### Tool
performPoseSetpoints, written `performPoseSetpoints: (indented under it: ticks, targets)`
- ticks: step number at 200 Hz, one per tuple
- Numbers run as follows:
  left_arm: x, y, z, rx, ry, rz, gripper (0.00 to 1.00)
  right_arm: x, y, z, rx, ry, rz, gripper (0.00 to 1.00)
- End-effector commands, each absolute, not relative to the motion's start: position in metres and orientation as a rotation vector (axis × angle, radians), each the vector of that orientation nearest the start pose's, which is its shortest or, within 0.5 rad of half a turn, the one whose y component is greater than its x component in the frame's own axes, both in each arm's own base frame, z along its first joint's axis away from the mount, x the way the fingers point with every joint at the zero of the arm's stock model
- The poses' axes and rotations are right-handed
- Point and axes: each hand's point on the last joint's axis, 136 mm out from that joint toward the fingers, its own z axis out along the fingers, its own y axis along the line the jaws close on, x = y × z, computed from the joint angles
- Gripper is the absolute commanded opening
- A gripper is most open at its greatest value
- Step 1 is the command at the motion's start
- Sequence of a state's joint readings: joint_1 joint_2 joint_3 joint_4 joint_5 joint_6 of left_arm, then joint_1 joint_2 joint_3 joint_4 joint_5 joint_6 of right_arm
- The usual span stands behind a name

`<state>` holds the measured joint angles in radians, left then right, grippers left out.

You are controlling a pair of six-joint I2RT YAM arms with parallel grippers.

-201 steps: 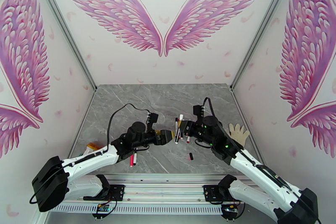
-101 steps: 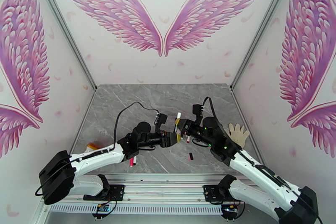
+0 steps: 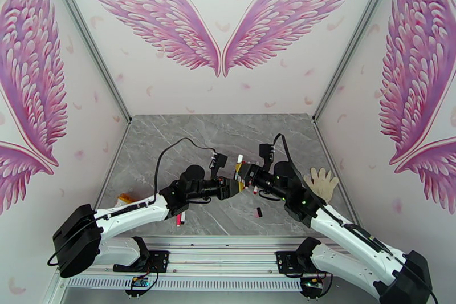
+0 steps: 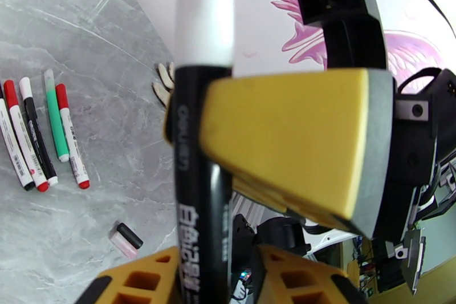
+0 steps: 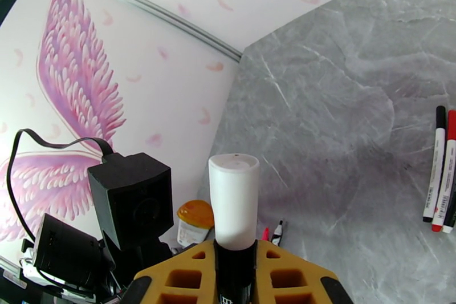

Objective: Open the pen caps

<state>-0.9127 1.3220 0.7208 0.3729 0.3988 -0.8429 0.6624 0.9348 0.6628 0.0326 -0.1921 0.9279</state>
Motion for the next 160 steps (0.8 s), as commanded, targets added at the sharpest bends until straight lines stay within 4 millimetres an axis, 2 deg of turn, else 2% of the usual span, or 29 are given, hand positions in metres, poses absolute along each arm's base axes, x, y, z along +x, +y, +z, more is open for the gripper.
performPoseSetpoints:
  ticks: [1,49,82,111,133,160]
  targets:
    - [0.205,-0.374,0.246,0.410,2.004,-1.535,0.29,0.252,0.244,0.265,0.112,1.981,1.298,0.18]
    - [0.209,-0.368,0.239,0.400,2.025,-1.465,0.14,0.251,0.241,0.263,0.136,1.986,1.290,0.20]
    - [0.203,-0.362,0.223,0.466,2.064,-1.392,0.10,0.249,0.241,0.261,0.125,2.044,1.265,0.38]
    - [0.195,-0.355,0.218,0.533,2.065,-1.355,0.10,0.244,0.241,0.261,0.095,2.094,1.251,0.53]
    - [0.185,-0.355,0.216,0.601,2.080,-1.366,0.10,0.241,0.241,0.265,0.057,2.122,1.275,0.59]
    - [0.179,-0.354,0.210,0.635,2.112,-1.361,0.10,0.238,0.240,0.270,0.017,2.147,1.295,0.60]
